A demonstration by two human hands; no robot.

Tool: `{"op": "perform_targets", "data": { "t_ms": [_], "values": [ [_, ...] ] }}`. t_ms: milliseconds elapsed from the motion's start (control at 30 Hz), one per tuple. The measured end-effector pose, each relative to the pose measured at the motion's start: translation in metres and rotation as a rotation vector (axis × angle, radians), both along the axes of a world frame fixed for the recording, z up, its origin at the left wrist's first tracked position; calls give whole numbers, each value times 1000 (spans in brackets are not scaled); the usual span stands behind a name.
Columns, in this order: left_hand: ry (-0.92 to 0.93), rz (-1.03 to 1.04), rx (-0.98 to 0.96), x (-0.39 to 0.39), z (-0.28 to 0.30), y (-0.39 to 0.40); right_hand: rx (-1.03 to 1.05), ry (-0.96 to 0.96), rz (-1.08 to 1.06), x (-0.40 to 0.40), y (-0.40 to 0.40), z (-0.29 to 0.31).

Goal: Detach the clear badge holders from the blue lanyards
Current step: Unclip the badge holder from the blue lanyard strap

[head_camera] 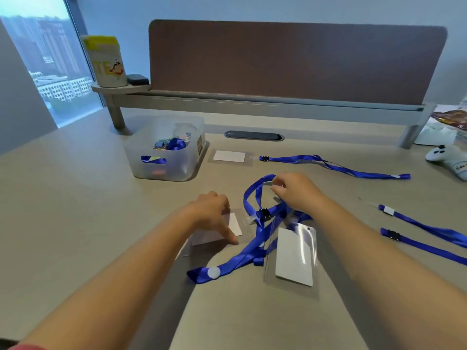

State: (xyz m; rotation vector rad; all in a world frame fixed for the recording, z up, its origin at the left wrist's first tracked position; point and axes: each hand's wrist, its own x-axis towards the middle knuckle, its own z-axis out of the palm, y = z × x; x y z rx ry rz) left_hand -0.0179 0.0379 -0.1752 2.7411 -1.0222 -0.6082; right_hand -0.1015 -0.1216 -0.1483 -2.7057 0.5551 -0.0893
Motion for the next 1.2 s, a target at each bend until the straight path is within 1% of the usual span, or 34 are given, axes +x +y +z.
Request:
{"op": "perform_targets", "data": {
  "t_ms": [200, 333, 400, 533, 767, 900, 1067, 1200],
  "values": [
    [-13, 136, -31, -6, -4, 3, 46, -39, -18, -15, 6, 5],
    [26, 197, -183, -5, 0, 4, 54, -76, -20, -19, 5, 9],
    [26, 182, -241, -3, 5, 5, 62, -93, -18, -19, 5, 10],
    [-32, 125, -369, 5, 25, 4, 101, -131, 13, -14, 5, 13],
    [-92, 70, -457, 13, 62, -3, 205, -143, 188, -3, 22, 25],
    [-101, 62, -505, 14, 62, 1, 294, -154, 194, 1, 27, 25],
    [-94, 93, -617, 15, 57, 7, 408, -178, 188, 6, 30, 28],
    [-139, 144, -719, 11, 55, 6, 455, -252, 183, 9, 33, 32]
  ]
}}
